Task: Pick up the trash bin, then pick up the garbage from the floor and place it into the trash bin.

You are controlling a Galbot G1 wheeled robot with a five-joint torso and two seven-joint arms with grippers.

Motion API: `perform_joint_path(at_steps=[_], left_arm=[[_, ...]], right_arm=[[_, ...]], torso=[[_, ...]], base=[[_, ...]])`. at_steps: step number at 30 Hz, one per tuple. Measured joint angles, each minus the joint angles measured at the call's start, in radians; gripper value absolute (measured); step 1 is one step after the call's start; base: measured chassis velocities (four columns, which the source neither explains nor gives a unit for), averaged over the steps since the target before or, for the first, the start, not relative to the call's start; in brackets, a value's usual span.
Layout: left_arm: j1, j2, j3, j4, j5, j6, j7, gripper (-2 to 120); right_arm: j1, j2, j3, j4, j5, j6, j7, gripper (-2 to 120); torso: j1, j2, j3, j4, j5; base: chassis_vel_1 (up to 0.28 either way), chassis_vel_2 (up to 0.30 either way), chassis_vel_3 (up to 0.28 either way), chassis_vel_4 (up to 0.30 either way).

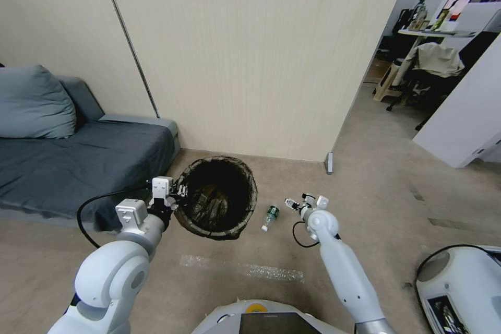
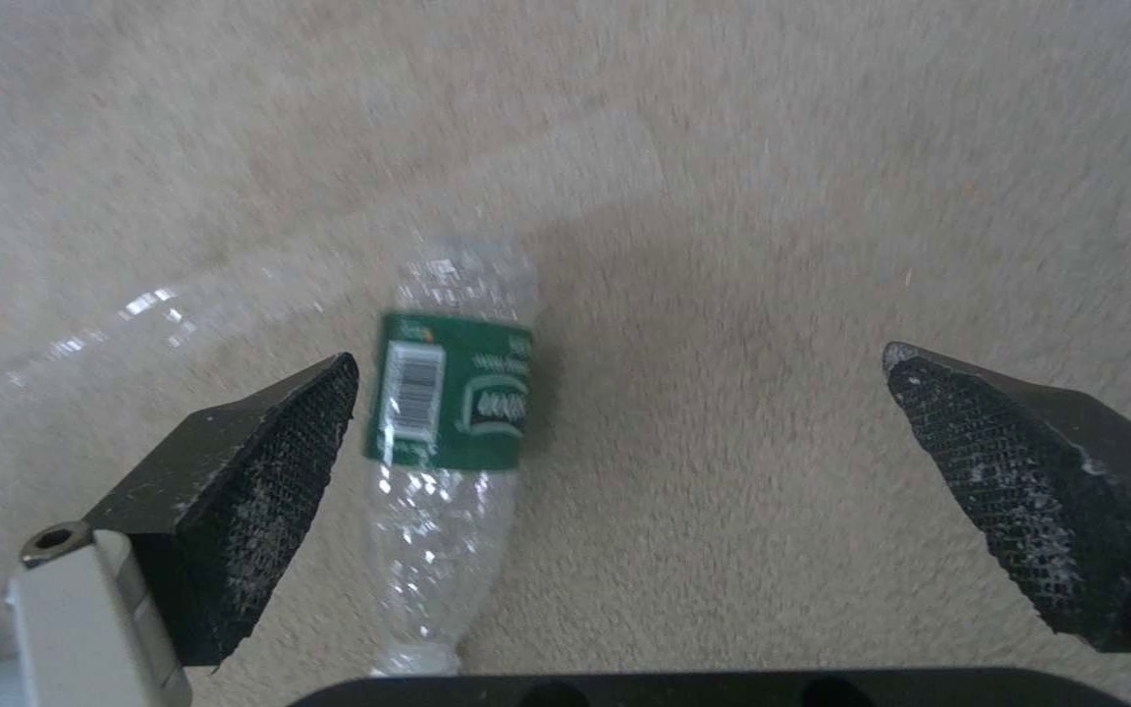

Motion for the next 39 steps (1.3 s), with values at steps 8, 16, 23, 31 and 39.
perform_joint_path(at_steps=[8, 16, 23, 31, 39], left_arm=[[-0.004, -0.006, 0.007, 0.010, 0.005, 0.000, 0.002, 5], [-0.006, -0.010, 0.012, 0.014, 0.010, 0.000, 0.006, 5], [-0.005, -0.011, 0.012, 0.016, 0.014, 0.000, 0.010, 5], [-0.007, -0.013, 0.014, 0.025, 0.021, 0.000, 0.013, 5], [-0.007, -0.012, 0.019, 0.028, 0.023, 0.000, 0.016, 5]], right_arm=[[0.007, 0.033, -0.019, -0.059, -0.057, 0.016, 0.000, 100], [0.022, 0.062, -0.041, -0.081, -0.062, 0.026, -0.001, 100], [0.032, 0.073, -0.068, -0.087, -0.068, 0.023, -0.001, 100], [0.053, 0.075, -0.110, -0.124, -0.098, 0.019, -0.014, 100], [0.105, 0.103, -0.099, -0.227, -0.123, 0.027, -0.019, 100]], torso=[[0.000, 0.000, 0.000, -0.0001, -0.0003], [0.000, 0.000, 0.000, 0.0001, -0.0001], [0.000, 0.000, 0.000, 0.0001, -0.0001], [0.000, 0.000, 0.000, 0.0000, -0.0001], [0.000, 0.000, 0.000, 0.0000, -0.0001]], base=[[0.000, 0.000, 0.000, 0.000], [0.000, 0.000, 0.000, 0.000], [0.000, 0.000, 0.000, 0.000], [0.000, 0.000, 0.000, 0.000], [0.000, 0.000, 0.000, 0.000]])
